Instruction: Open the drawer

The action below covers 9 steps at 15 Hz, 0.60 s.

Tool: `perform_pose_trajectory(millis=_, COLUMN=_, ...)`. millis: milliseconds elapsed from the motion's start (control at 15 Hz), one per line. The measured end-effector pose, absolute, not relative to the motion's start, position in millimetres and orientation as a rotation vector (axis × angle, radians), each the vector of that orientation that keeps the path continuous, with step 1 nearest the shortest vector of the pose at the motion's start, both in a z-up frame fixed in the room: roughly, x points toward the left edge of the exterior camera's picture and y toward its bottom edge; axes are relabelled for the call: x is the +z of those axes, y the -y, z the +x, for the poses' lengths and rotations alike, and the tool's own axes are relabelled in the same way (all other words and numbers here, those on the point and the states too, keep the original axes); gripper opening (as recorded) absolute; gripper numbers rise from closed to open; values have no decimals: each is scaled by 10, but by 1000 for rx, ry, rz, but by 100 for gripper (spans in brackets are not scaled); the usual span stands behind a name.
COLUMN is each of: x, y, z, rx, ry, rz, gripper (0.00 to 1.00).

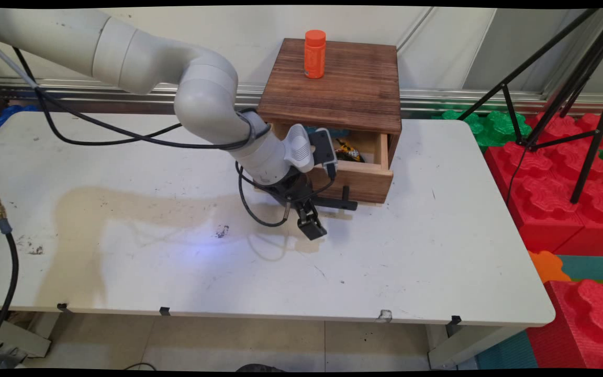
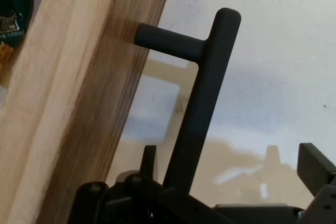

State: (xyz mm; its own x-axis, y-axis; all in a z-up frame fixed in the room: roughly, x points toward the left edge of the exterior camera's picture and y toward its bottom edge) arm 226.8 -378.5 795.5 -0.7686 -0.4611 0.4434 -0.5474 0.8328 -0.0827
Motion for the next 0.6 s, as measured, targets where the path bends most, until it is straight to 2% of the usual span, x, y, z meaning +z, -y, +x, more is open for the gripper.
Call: perform_pose_trajectory(millis=600, x=7987, y=3531, z=2211, rx=269, ry=2625, rz=739, gripper=100)
